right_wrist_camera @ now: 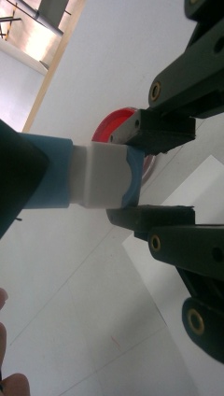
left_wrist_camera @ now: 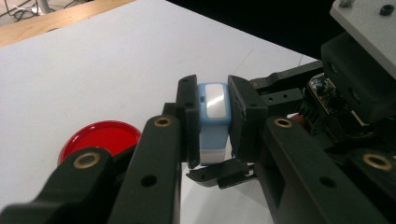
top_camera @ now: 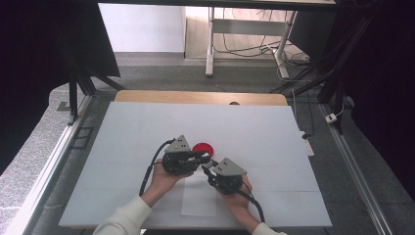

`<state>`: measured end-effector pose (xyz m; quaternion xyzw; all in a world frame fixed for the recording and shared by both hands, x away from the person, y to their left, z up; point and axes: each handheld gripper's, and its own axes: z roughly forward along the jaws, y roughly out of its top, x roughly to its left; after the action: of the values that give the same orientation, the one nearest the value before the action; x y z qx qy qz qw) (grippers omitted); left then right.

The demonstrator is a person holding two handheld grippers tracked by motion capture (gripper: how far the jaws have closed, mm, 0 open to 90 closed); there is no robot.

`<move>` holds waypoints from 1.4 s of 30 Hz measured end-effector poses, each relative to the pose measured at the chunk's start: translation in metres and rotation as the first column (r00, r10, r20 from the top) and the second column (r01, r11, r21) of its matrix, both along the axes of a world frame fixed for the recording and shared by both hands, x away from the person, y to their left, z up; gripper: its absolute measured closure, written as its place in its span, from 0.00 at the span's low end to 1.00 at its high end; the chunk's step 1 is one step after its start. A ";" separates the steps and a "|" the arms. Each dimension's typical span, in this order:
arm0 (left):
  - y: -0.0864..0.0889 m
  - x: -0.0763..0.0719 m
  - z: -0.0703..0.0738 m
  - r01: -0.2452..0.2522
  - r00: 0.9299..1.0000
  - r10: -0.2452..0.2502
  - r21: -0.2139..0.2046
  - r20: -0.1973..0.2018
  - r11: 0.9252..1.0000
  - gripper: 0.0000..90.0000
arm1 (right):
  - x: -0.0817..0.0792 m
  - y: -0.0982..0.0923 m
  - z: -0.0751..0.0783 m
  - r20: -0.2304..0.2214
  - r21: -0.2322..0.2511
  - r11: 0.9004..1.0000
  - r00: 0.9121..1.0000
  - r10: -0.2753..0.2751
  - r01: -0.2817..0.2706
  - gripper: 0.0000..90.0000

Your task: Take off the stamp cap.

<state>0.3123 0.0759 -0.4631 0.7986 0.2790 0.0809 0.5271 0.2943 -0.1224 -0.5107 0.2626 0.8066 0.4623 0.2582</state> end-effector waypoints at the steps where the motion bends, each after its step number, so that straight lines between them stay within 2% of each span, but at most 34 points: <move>1: 0.000 0.000 0.000 -0.001 1.000 0.001 0.000 0.002 1.000 0.83 | 0.000 0.000 0.000 0.003 0.002 1.000 1.000 -0.001 0.001 0.72; 12: -0.001 -0.001 -0.001 -0.001 1.000 0.001 0.007 0.010 1.000 0.83 | -0.004 0.000 -0.003 0.012 0.008 1.000 1.000 -0.017 0.017 0.72; 19: 0.000 -0.001 -0.001 0.000 1.000 0.000 0.003 0.005 1.000 0.83 | -0.003 0.000 -0.002 0.027 -0.027 1.000 1.000 0.003 -0.002 0.72; 29: 0.001 -0.002 0.000 -0.004 1.000 0.004 -0.014 0.003 1.000 0.83 | -0.004 -0.001 -0.002 0.010 0.024 1.000 1.000 -0.013 0.013 0.72; 34: 0.001 -0.001 0.000 -0.005 1.000 0.005 -0.017 0.004 1.000 0.83 | -0.005 -0.001 -0.002 0.008 0.034 0.999 1.000 -0.019 0.019 0.72; 37: 0.001 -0.001 -0.001 -0.004 1.000 0.004 -0.016 0.000 1.000 0.83 | -0.005 -0.001 -0.002 0.010 0.025 1.000 1.000 -0.014 0.014 0.72; 40: 0.001 -0.001 -0.002 -0.001 1.000 0.001 -0.008 -0.003 1.000 0.83 | -0.004 -0.001 -0.002 0.030 -0.026 1.000 1.000 0.002 -0.001 0.72; 42: 0.002 0.000 -0.002 -0.001 1.000 0.001 -0.012 -0.006 1.000 0.83 | -0.003 -0.001 -0.002 0.038 -0.042 0.999 0.999 0.007 -0.005 0.72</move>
<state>0.3121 0.0775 -0.4651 0.7957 0.2815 0.0768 0.5308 0.2910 -0.1233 -0.5124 0.2461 0.8118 0.4511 0.2774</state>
